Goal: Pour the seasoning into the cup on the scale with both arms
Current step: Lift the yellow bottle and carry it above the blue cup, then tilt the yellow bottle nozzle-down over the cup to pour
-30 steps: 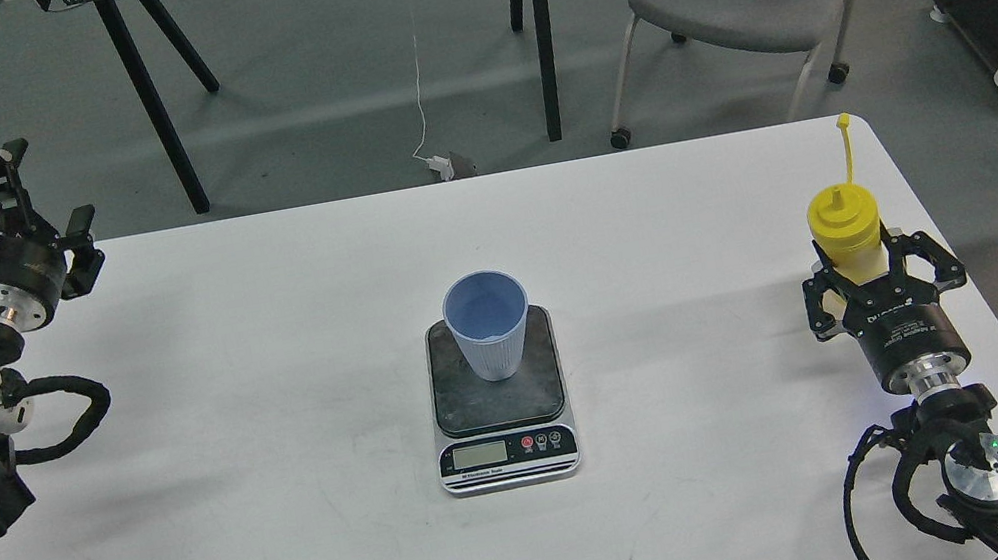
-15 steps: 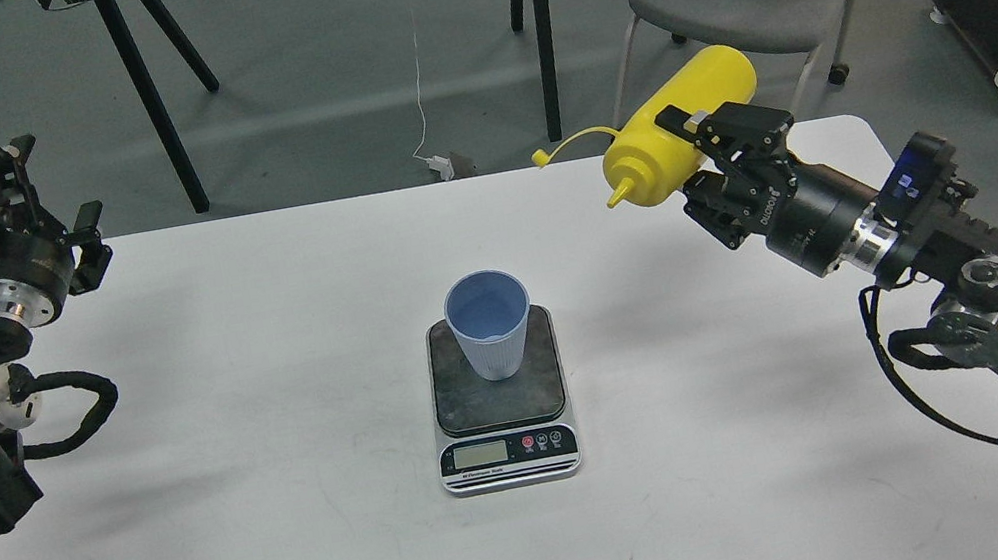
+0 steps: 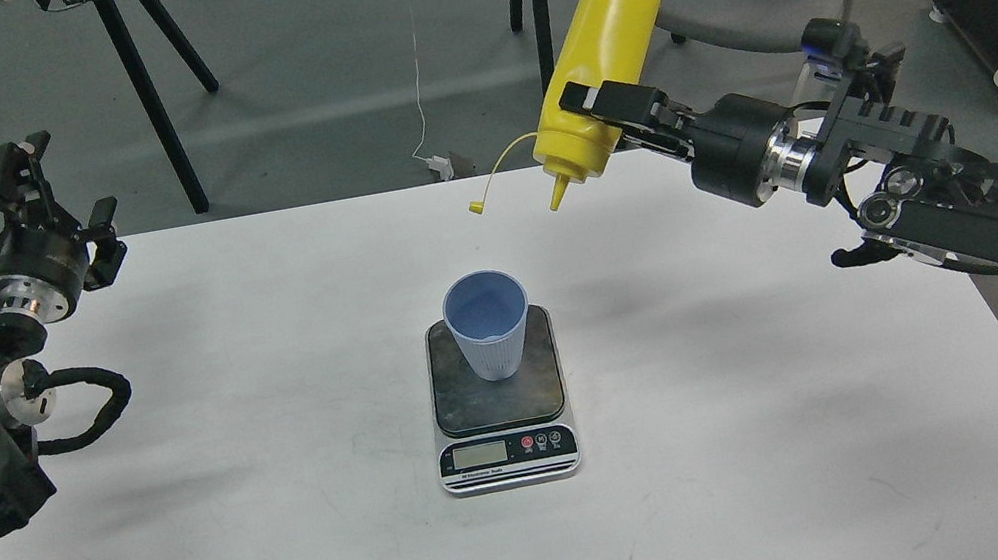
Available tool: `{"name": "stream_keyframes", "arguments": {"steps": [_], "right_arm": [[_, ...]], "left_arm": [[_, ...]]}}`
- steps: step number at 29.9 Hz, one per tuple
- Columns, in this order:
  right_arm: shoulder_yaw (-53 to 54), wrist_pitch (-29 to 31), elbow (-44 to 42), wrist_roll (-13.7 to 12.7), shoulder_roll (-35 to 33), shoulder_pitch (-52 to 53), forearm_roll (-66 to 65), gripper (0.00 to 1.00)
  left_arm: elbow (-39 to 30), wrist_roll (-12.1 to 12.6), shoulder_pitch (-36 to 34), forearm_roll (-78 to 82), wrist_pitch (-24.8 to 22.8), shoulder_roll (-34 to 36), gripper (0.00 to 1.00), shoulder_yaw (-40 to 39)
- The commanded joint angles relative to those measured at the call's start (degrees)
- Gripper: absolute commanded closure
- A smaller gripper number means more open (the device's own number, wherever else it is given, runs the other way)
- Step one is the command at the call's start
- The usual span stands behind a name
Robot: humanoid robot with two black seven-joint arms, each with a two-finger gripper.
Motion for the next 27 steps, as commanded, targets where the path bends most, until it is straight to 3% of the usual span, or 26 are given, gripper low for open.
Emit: {"name": "stream_keyframes", "arguments": {"steps": [1,10,22,27], "right_arm": [[-1.8,-1.0,-4.0,0.2,4.5,0.6,-4.0,0.79],[-2.2,-2.7,-6.9,0.2,11.6,0.7,-4.5,0.79],[-2.0,-2.3,-6.8,0.1,11.3,0.8,-3.7,0.79],[7.1,3.6,-1.0,0.1,5.3,-1.9,18.1,0.79]], "left_arm": [[-0.1,0.0,0.1,-0.1,0.0,0.0,0.01,-0.1],[-0.1,0.0,-0.2,0.0,0.0,0.0,0.01,0.1],[-0.1,0.0,-0.1,0.0,0.0,-0.1,0.01,0.2],[-0.1,0.0,-0.2,0.0,0.0,0.0,0.01,0.4]]}}
